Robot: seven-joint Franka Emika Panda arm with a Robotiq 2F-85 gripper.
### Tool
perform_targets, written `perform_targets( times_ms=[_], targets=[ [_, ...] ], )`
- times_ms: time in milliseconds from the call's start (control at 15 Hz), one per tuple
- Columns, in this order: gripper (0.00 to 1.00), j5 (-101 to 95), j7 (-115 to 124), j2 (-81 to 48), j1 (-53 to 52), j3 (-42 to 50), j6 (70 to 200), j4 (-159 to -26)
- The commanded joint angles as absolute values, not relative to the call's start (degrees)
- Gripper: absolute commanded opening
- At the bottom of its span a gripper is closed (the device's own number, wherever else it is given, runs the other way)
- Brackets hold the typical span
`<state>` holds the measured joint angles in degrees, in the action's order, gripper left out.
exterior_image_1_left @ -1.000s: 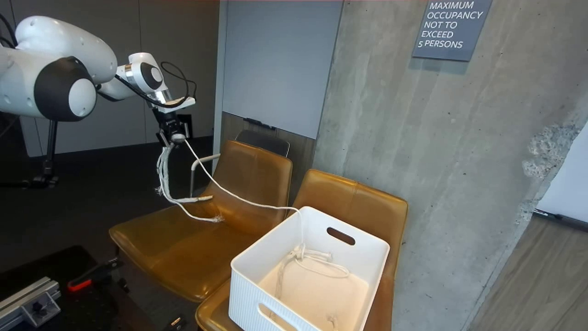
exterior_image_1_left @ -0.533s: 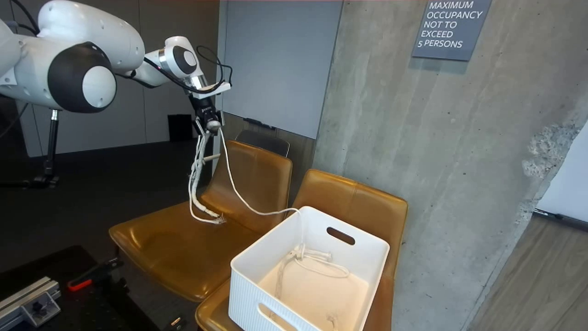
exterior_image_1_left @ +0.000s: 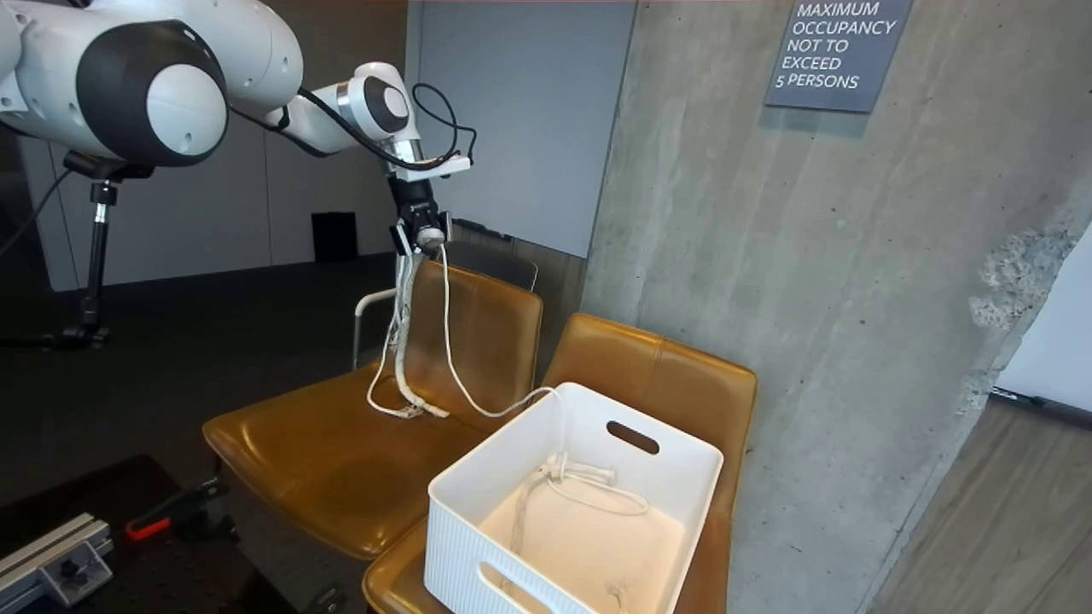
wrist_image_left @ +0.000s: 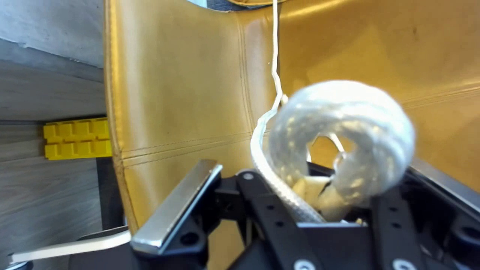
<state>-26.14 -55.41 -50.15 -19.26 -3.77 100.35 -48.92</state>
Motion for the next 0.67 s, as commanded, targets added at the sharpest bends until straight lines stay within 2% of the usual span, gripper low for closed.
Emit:
perform_targets(
  times_ms=[0, 600],
  targets=[
    [0.00, -24.13, -55.24, -42.95, -16.43, -5.39, 103.52, -63.03],
    [0.00, -24.57, -58.16, -33.93, -8.90, -5.35, 118.53, -88.48]
  ],
)
